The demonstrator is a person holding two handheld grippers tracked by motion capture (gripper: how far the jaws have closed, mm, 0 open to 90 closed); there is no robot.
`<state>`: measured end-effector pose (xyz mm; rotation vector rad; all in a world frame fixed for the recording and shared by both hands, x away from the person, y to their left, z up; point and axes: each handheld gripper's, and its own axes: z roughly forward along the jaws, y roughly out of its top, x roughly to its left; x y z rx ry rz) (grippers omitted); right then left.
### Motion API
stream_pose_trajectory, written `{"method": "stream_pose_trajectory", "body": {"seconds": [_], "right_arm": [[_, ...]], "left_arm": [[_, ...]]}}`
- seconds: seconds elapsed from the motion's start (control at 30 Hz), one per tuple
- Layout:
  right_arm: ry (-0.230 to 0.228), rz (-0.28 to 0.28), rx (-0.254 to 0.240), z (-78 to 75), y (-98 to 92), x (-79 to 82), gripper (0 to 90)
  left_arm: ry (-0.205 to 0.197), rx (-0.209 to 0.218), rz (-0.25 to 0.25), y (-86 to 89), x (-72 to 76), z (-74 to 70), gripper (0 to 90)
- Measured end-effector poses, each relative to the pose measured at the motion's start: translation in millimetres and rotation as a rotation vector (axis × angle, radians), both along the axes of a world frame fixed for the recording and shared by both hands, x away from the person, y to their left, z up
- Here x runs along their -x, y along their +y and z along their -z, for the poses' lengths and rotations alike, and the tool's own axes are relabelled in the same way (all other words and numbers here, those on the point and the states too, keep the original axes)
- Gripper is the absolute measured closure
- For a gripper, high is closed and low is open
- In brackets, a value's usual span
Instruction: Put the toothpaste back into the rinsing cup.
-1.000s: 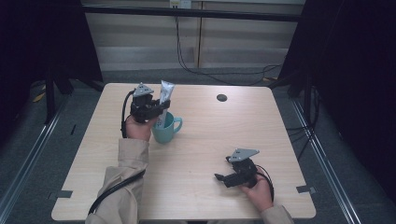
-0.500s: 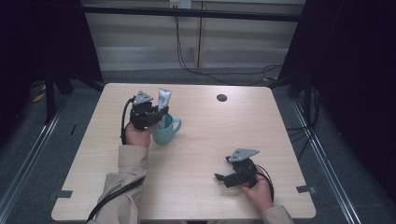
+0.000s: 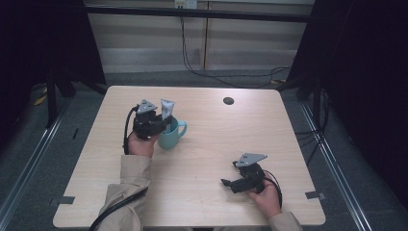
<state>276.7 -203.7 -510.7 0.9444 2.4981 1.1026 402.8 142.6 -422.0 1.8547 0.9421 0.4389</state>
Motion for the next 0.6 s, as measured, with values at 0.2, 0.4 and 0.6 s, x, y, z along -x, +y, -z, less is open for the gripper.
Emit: {"method": "stream_pose_trajectory", "body": {"seconds": [0.2,0.4,0.6], "right_arm": [[0.000,-0.001,0.000,0.0,0.0,0.0,16.9],[0.000,-0.001,0.001,0.0,0.0,0.0,17.0],[0.000,-0.001,0.001,0.0,0.0,0.0,17.0]], "left_arm": [[-0.003,0.007,0.004,1.8,5.0,1.1,69.9],[-0.002,-0.011,0.010,3.2,9.8,-0.2,69.6],[-0.003,-0.005,0.009,7.4,15.2,0.6,69.4]]}}
